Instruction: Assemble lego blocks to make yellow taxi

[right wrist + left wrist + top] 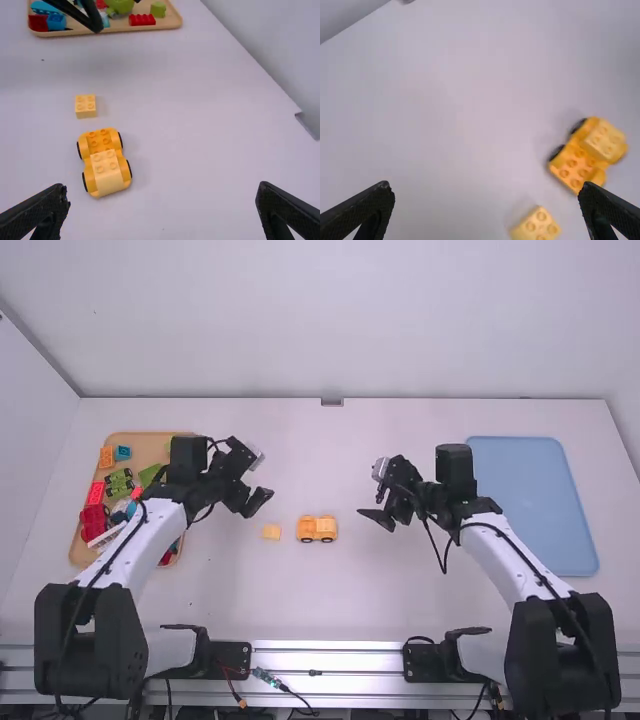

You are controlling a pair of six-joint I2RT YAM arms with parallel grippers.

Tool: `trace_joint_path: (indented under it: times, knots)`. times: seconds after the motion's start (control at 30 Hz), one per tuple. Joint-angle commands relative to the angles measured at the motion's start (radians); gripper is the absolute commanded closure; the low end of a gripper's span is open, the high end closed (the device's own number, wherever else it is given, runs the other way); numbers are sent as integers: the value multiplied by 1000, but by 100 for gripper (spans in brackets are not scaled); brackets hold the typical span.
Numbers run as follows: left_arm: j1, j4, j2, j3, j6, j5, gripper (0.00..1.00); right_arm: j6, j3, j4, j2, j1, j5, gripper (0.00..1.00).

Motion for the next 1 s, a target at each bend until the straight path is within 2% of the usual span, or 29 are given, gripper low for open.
trace_joint_path:
  times: [0.0,0.07,0.33,0.57,0.77,0.87,0.97]
  knots:
    - [3,4,-28,-47,20,-59,1,-27,-6,-2,-11,0,-40,1]
    - [-1,1,-27,-96,333,85,1,-43,-6,-4,-11,19,-39,1]
    - [98,-12,-27,-169,662,421,1,-159,-5,-63,12,66,-28,1]
    - [95,-110,50,-139,809,436,1,-125,-6,81,185,72,-97,1]
    - [104,-220,250,-28,934,443,1,-131,-5,201,328,72,-177,1]
    - [104,-323,340,25,1096,402,1,-130,-5,248,378,94,-166,1]
    - [103,-304,413,46,1123,363,1,-131,-5,272,425,138,-96,1]
